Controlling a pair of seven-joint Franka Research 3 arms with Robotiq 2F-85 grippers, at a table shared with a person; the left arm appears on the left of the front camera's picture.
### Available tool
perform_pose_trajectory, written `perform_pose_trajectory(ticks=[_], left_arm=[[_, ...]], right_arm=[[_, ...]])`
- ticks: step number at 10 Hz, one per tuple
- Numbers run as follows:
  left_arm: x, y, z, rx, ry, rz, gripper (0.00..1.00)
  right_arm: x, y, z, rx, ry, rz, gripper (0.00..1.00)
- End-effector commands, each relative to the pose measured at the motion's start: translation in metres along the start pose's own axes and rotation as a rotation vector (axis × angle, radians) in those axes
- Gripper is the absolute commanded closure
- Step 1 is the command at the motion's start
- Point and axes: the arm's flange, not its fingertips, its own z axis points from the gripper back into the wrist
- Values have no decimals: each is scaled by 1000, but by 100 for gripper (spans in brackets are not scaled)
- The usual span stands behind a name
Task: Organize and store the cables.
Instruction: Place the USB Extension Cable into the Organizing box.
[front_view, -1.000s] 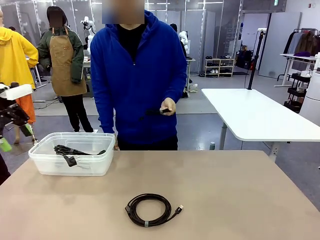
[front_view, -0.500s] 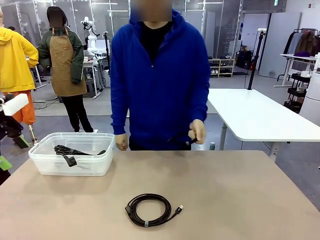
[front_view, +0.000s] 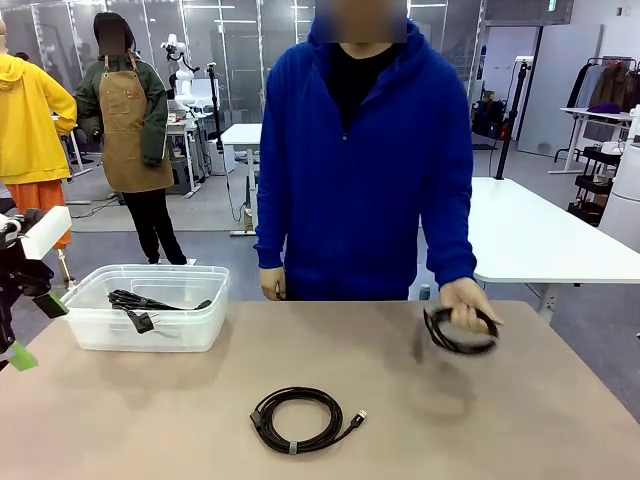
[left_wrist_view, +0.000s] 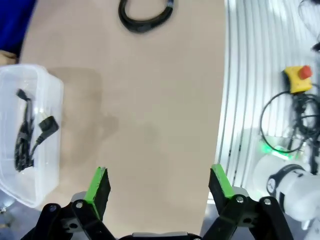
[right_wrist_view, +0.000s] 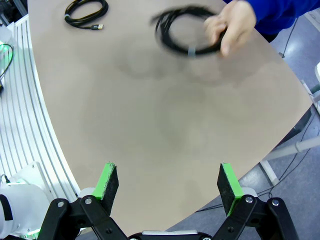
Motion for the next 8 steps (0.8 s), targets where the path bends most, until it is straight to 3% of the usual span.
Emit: perform_pose_trajectory(ticks=[1,3,4,6,8], left_arm=[[1,1,1,11,8,9,0],[-1,0,0,-3,-2,-5,0],[45,-12,-20,-63,106,-189,0],[132,-26,-67,-73,132,-175,0],[175,-41,-101,-92,169,-111,0]], right_arm=[[0,1,1,-2,-11,-2,0],[0,1,1,-2,-11,-2,0],[0,1,1,-2,-11,-2,0],[0,1,1,-2,-11,-2,0],[0,1,1,-2,-11,-2,0]])
